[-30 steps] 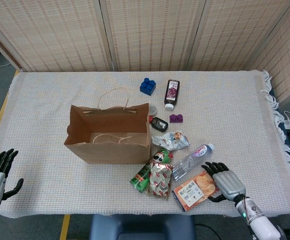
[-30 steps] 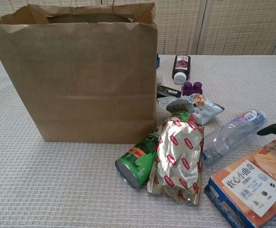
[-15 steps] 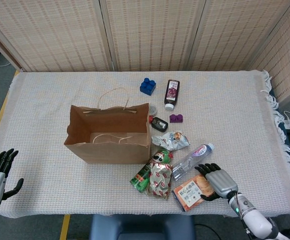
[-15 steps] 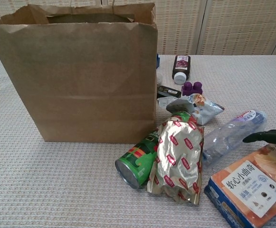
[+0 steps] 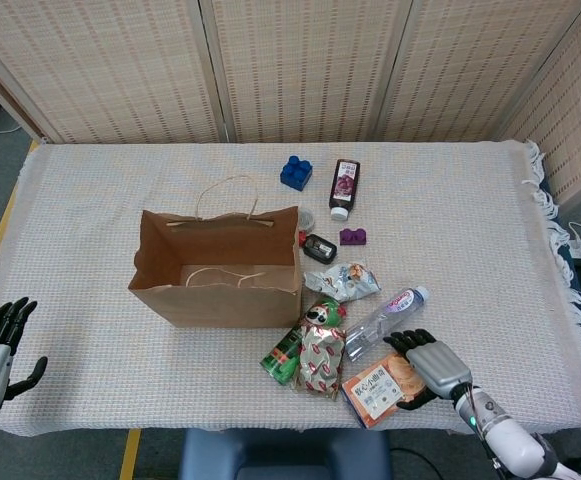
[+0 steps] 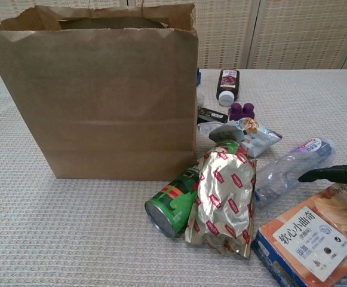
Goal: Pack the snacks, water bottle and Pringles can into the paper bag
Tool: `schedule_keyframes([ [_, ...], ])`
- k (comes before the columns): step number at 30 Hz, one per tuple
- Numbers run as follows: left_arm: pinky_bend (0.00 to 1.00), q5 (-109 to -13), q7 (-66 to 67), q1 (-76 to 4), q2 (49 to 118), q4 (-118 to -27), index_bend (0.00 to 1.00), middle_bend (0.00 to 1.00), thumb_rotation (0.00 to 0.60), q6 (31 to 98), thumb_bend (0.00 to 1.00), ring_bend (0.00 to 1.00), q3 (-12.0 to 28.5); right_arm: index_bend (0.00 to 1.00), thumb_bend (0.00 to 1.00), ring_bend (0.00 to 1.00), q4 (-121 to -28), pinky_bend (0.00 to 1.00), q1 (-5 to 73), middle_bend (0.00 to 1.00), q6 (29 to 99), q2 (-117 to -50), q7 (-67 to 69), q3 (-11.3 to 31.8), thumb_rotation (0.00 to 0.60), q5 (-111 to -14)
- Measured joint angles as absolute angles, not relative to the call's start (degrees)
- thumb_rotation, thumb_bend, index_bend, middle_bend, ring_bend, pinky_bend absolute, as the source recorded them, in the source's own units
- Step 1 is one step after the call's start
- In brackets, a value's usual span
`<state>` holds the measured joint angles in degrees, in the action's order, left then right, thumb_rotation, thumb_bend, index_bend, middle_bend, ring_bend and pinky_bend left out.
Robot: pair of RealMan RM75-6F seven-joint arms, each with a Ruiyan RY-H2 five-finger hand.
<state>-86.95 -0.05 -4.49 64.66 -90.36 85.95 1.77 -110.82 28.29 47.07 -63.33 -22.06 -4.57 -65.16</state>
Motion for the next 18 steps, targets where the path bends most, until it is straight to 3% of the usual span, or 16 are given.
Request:
schedule_keyframes([
  [18, 0.00, -86.8, 0.0, -4.5, 64.7, -90.4, 0.00, 0.00, 0.600, 85.9, 0.37, 0.00, 1.8, 0.00, 0.00, 0.00, -112.4, 0.00, 34.0, 0.00, 42.4, -61.3, -26.5, -6.6, 0.391, -61.8],
])
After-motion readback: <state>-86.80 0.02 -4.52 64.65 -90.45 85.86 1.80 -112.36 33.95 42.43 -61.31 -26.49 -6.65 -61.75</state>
